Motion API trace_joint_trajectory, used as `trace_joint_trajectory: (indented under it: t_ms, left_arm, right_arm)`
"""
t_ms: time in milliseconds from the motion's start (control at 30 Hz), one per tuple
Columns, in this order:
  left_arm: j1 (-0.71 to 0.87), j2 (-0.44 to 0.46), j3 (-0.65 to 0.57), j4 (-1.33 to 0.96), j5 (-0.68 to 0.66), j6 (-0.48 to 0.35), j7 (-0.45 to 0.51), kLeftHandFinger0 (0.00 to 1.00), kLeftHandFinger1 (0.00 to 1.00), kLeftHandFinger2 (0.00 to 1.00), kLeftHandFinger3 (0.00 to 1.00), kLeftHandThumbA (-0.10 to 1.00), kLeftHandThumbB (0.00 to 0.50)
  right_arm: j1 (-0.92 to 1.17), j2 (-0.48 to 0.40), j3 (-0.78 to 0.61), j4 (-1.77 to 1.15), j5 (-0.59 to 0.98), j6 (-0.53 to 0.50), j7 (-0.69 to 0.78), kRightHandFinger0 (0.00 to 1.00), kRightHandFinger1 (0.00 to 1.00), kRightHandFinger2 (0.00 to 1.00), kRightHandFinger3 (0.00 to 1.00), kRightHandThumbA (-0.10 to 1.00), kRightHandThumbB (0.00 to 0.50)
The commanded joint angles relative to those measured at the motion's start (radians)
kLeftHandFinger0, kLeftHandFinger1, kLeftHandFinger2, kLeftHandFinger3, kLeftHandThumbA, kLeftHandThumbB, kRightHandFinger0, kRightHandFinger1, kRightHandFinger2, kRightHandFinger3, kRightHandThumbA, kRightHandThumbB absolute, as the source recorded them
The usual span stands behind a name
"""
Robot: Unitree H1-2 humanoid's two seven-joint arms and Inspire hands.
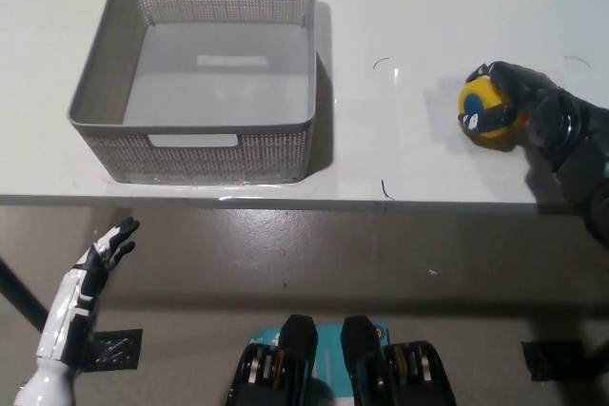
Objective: Use the right hand to pick up a yellow duck toy and place it into a container on the left hand side
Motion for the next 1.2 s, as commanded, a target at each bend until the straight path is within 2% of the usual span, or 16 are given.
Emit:
trace_joint_trajectory:
  t_ms: [0,100,167,200,233,267,333,400,500,733,833,867,900,967,1100,1167]
  left_arm:
    - [-0.020,0.025,0.013,-0.003,-0.013,-0.047,-0.009,1.00,1.00,1.00,1.00,1.00,0.183]
    - [-0.020,0.026,0.013,-0.002,-0.018,-0.045,-0.011,1.00,1.00,1.00,1.00,1.00,0.185]
    - [-0.019,0.025,0.012,-0.003,-0.014,-0.053,-0.009,1.00,1.00,1.00,1.00,1.00,0.170]
    - [-0.019,0.025,0.012,-0.004,-0.013,-0.054,-0.009,1.00,1.00,1.00,1.00,1.00,0.165]
    - [-0.016,0.026,0.012,-0.006,-0.013,-0.053,-0.009,1.00,1.00,1.00,1.00,1.00,0.164]
    - [-0.014,0.027,0.013,-0.008,-0.016,-0.048,-0.010,1.00,1.00,1.00,1.00,1.00,0.164]
    - [-0.014,0.026,0.014,-0.009,-0.022,-0.046,-0.011,1.00,1.00,1.00,1.00,1.00,0.163]
    - [-0.011,0.022,0.015,-0.017,-0.018,-0.031,-0.005,1.00,1.00,1.00,1.00,1.00,0.172]
    - [-0.008,0.017,0.014,-0.021,-0.006,-0.031,0.001,1.00,1.00,1.00,1.00,1.00,0.165]
    - [0.000,0.016,0.015,-0.019,0.009,-0.042,0.007,1.00,1.00,1.00,1.00,1.00,0.151]
    - [0.007,0.018,0.014,-0.020,0.011,-0.042,0.005,1.00,1.00,1.00,1.00,1.00,0.148]
    - [0.010,0.018,0.013,-0.021,0.012,-0.040,0.004,1.00,1.00,1.00,1.00,1.00,0.151]
    - [0.012,0.019,0.011,-0.021,0.009,-0.039,0.000,1.00,1.00,1.00,1.00,1.00,0.152]
    - [0.015,0.020,0.010,-0.023,0.006,-0.040,-0.003,1.00,1.00,1.00,1.00,1.00,0.141]
    - [0.022,0.020,0.005,-0.027,0.005,-0.037,-0.007,1.00,1.00,1.00,1.00,1.00,0.139]
    - [0.025,0.018,0.001,-0.027,0.011,-0.032,-0.007,1.00,1.00,1.00,1.00,1.00,0.148]
  right_arm:
    - [-0.025,-0.017,-0.035,-0.005,0.031,-0.072,-0.148,0.16,0.64,0.95,0.76,-0.10,0.146]
    - [-0.027,-0.018,-0.038,-0.001,0.030,-0.074,-0.153,0.14,0.69,1.00,0.87,-0.10,0.133]
    - [-0.034,-0.017,-0.037,-0.002,0.024,-0.064,-0.166,0.28,0.82,1.00,0.96,-0.10,0.161]
    - [-0.040,-0.018,-0.040,-0.004,0.025,-0.064,-0.173,0.29,0.71,0.85,0.72,-0.10,0.166]
    - [-0.043,-0.018,-0.043,-0.005,0.027,-0.074,-0.183,0.20,0.56,0.68,0.58,-0.10,0.170]
    - [-0.051,-0.019,-0.053,-0.009,0.034,-0.088,-0.199,0.04,0.44,0.71,0.65,-0.10,0.150]
    - [-0.078,-0.021,-0.079,-0.023,0.053,-0.122,-0.219,0.00,0.47,0.90,0.86,-0.10,0.147]
    - [-0.114,-0.021,-0.103,-0.041,0.064,-0.147,-0.248,0.01,0.53,0.89,1.00,-0.10,0.139]
    - [-0.177,-0.023,-0.125,-0.068,0.067,-0.173,-0.269,0.00,0.49,0.81,0.95,-0.10,0.126]
    - [-0.291,-0.003,-0.177,-0.140,0.090,-0.216,-0.268,0.00,0.47,0.77,0.91,-0.10,0.129]
    - [-0.323,0.027,-0.191,-0.181,0.099,-0.196,-0.252,0.00,0.42,0.77,0.90,-0.10,0.135]
    - [-0.320,0.029,-0.193,-0.187,0.101,-0.196,-0.251,0.05,0.49,0.84,0.95,-0.10,0.124]
    - [-0.335,0.056,-0.192,-0.202,0.098,-0.200,-0.261,0.00,0.41,0.77,0.89,-0.10,0.137]
    - [-0.344,0.078,-0.188,-0.214,0.095,-0.190,-0.258,0.00,0.41,0.76,0.89,-0.10,0.125]
    - [-0.367,0.151,-0.199,-0.234,0.113,-0.185,-0.239,0.01,0.46,0.80,0.91,-0.10,0.167]
    - [-0.380,0.208,-0.203,-0.225,0.116,-0.162,-0.251,0.01,0.46,0.82,0.93,-0.10,0.149]
